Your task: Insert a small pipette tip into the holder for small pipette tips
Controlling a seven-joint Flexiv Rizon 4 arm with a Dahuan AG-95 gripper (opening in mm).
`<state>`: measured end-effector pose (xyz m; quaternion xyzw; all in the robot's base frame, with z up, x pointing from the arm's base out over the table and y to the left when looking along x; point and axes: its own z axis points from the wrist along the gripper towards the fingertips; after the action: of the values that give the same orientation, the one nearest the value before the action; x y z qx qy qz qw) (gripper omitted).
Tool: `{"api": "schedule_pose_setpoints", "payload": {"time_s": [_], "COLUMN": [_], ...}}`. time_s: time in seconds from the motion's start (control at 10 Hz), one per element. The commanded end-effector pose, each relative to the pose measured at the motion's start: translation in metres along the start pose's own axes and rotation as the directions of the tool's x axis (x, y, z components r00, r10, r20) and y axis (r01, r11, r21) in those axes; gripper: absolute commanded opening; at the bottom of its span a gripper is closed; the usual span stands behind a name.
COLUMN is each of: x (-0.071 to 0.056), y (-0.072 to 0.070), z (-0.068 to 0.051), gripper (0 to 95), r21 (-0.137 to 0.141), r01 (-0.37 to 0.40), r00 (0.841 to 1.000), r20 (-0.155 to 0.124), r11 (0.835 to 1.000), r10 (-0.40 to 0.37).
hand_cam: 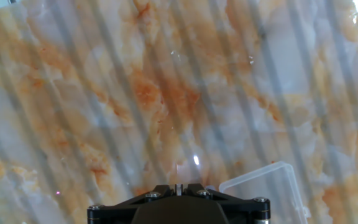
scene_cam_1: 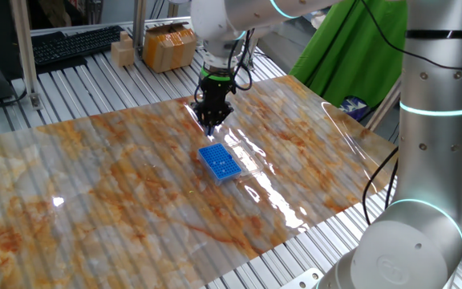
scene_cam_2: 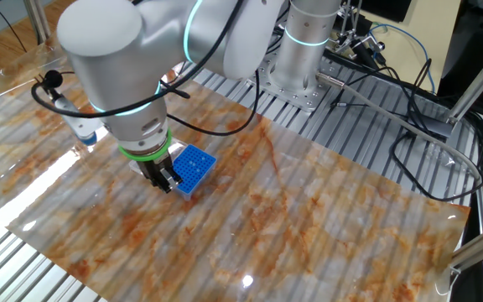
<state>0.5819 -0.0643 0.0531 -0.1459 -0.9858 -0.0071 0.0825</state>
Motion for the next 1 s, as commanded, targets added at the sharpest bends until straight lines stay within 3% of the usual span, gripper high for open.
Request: {"api": "schedule_pose_setpoints", "payload": {"time_s": [0.1, 0.4, 0.6, 0.7, 1.0], "x": [0.002, 0.002, 0.003, 0.005, 0.009], "y": [-0.001, -0.001, -0.004, -0.006, -0.009], "z": [0.0, 0.0, -0.005, -0.01, -0.014], "gripper": [0.0, 0.0, 0.0, 0.0, 0.0], "r21": [0.005, 0.01, -0.004, -0.016, -0.031], "r01": [0.0, -0.001, -0.014, -0.02, -0.032], "r00": [1.0, 1.0, 1.0, 0.999, 0.996], "r20": [0.007, 0.018, 0.025, 0.047, 0.078], "r11": [1.0, 1.0, 1.0, 1.0, 0.999], "r10": [0.0, 0.001, 0.014, 0.02, 0.034]}}
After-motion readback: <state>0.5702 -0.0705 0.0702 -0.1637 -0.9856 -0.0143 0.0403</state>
